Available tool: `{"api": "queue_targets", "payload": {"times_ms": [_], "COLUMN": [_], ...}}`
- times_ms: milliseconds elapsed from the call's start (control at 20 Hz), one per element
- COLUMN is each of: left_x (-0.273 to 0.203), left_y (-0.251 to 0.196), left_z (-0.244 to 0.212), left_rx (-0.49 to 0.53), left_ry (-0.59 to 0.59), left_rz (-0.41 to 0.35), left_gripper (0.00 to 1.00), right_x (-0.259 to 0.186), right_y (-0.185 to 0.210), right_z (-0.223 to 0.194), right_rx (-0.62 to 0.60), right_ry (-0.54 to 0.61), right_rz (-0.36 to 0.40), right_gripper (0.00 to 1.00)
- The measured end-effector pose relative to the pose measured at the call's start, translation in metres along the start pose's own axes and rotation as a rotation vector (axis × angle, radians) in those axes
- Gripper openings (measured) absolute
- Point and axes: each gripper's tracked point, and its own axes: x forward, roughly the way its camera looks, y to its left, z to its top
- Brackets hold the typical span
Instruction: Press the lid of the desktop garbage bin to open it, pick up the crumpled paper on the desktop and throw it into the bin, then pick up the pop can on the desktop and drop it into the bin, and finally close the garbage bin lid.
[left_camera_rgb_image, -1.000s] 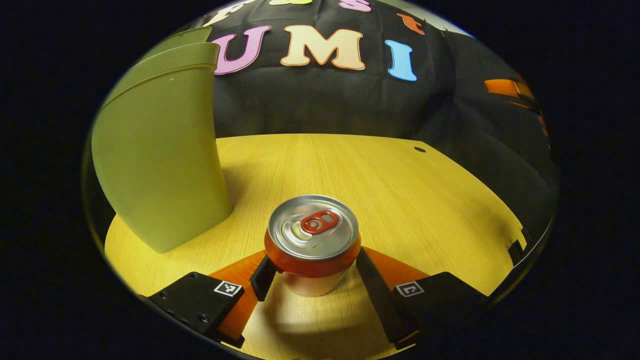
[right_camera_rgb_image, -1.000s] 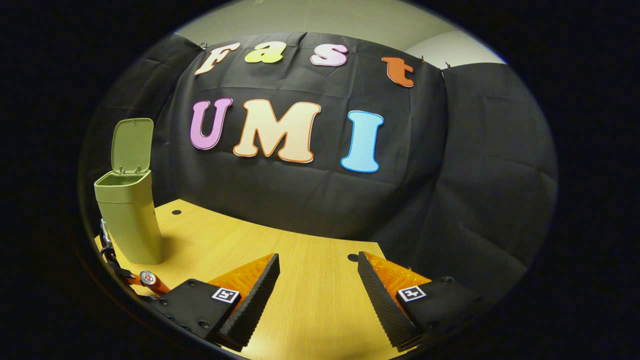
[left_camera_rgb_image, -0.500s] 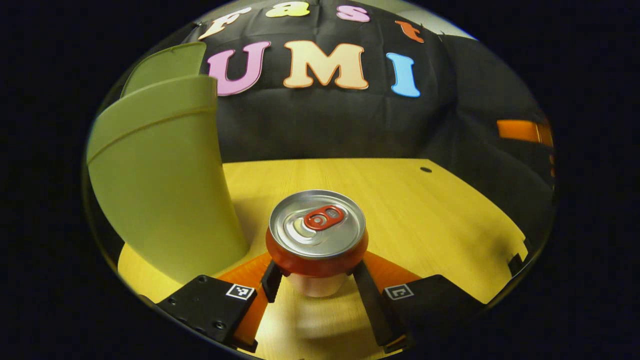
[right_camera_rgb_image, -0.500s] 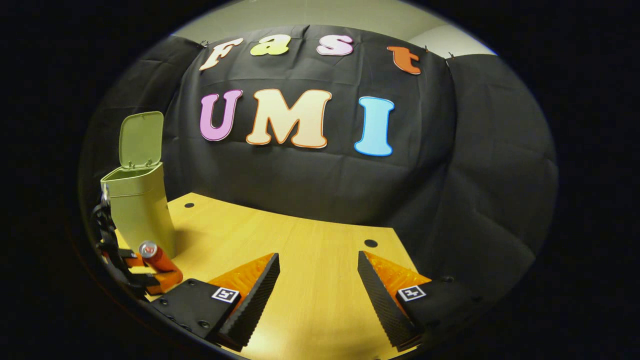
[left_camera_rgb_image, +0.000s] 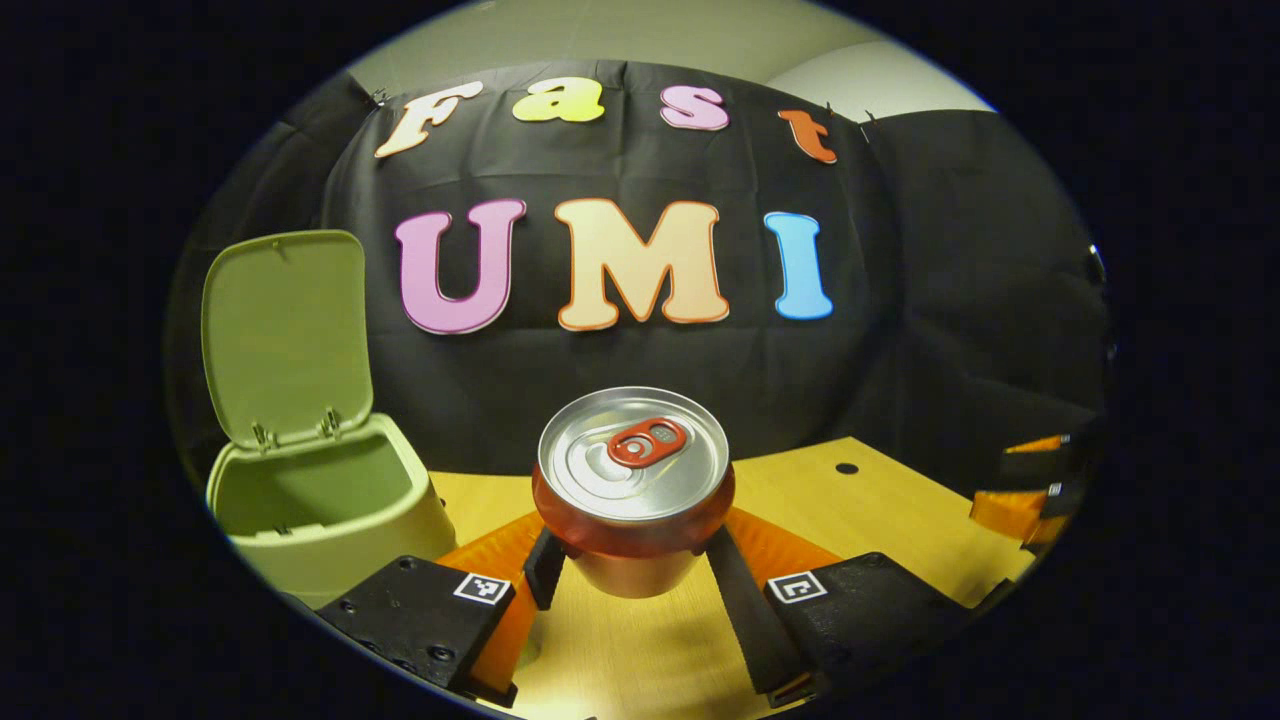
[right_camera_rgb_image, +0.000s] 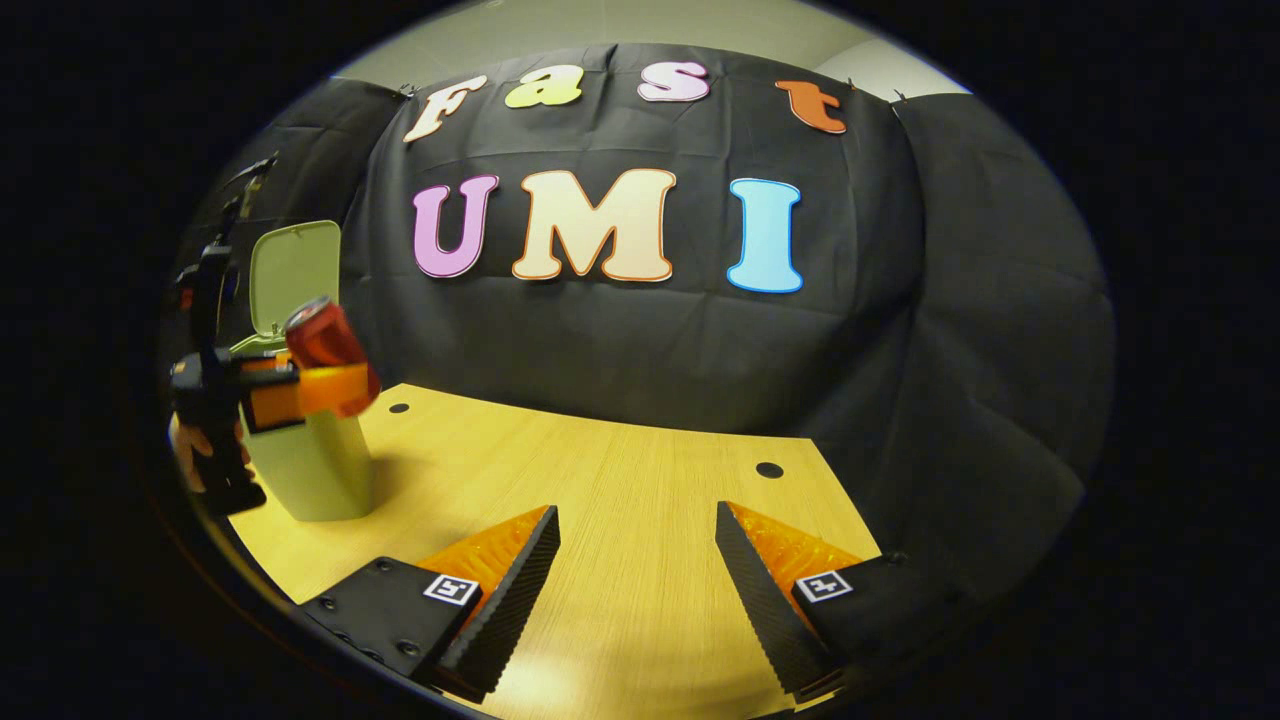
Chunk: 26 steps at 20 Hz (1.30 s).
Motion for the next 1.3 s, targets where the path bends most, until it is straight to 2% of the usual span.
{"api": "queue_targets", "payload": {"times_ms": [200,400,600,750,950,1100,1200,1300], "left_x": [0.001,0.001,-0.012,-0.028,-0.051,-0.063,-0.07,-0.075], "left_y": [0.035,0.083,0.146,0.186,0.228,0.238,0.24,0.24], "left_z": [0.057,0.092,0.092,0.083,0.056,0.046,0.06,0.085], "left_rx": [-0.042,-0.015,-0.018,-0.053,-0.047,-0.049,-0.037,-0.012], "left_ry": [-0.111,-0.174,-0.171,-0.161,-0.111,-0.094,-0.132,-0.179], "left_rz": [0.08,0.164,0.322,0.414,0.524,0.556,0.57,0.569], "left_gripper": [0.78,0.78,0.78,0.78,0.78,0.8,0.96,0.96], "right_x": [0.003,0.01,0.016,0.019,0.025,0.027,0.026,0.026], "right_y": [0.007,0.009,0.011,0.014,0.022,0.032,0.037,0.042], "right_z": [-0.009,-0.014,-0.019,-0.021,-0.023,-0.022,-0.02,-0.019], "right_rx": [-0.001,-0.018,-0.031,-0.048,-0.062,-0.086,-0.1,-0.101], "right_ry": [0.019,0.033,0.05,0.059,0.072,0.076,0.068,0.061], "right_rz": [0.023,0.033,0.033,0.038,0.047,0.06,0.065,0.07], "right_gripper": [0.99,0.99,0.99,0.99,0.99,0.99,0.99,0.99]}}
